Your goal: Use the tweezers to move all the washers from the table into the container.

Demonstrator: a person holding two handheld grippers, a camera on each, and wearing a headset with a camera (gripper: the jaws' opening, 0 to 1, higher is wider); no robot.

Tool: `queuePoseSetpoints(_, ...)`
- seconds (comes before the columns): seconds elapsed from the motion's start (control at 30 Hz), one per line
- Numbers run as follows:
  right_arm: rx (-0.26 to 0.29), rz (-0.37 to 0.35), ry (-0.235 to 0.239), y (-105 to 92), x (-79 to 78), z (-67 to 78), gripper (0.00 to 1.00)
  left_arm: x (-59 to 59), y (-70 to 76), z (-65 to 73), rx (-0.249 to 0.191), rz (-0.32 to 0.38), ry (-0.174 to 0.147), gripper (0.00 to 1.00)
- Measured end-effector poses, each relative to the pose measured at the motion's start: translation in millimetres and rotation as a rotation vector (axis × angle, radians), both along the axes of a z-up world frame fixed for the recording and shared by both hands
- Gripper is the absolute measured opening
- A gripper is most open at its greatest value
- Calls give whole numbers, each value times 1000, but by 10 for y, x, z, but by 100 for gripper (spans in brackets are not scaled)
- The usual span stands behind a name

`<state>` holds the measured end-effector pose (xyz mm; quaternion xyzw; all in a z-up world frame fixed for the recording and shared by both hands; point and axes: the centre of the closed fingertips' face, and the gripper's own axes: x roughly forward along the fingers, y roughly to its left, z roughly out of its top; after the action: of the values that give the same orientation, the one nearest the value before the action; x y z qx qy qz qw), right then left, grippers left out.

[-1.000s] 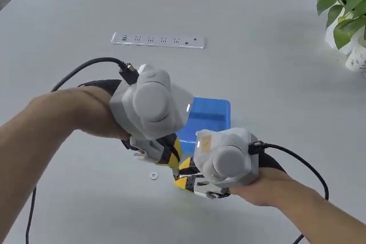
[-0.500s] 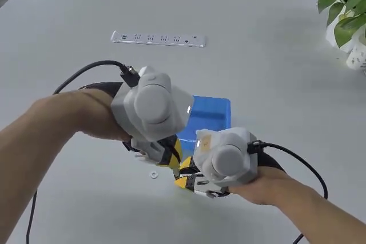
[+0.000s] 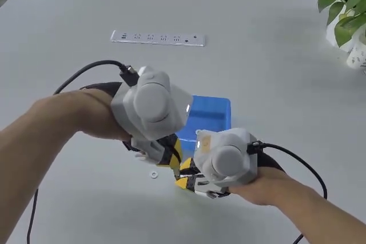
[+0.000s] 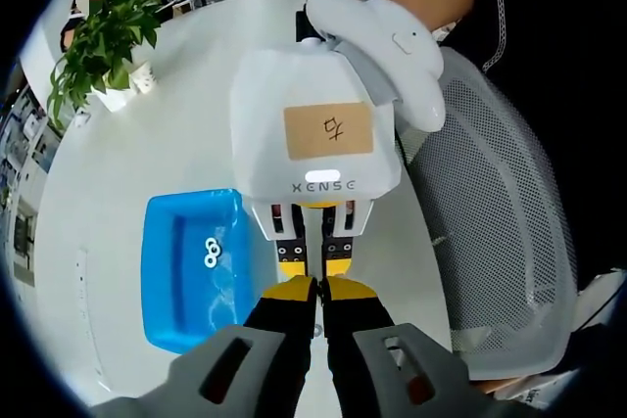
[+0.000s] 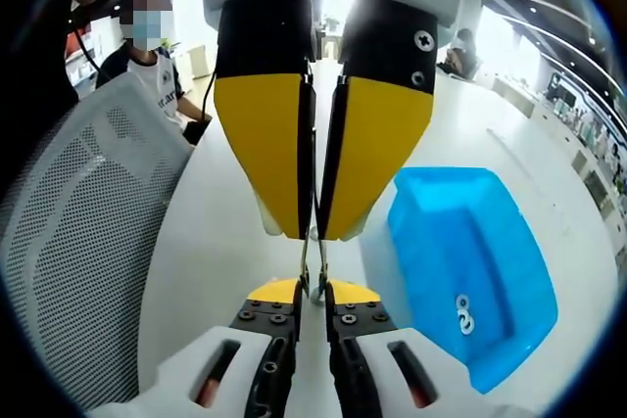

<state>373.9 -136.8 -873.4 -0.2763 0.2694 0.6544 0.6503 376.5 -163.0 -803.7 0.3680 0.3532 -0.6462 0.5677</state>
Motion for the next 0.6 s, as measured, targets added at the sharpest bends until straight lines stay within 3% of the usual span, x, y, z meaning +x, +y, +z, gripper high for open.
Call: queuePoseSetpoints(0.6, -4, -11, 12, -11, -2, -3, 9, -1, -10, 4, 3, -4, 2, 6)
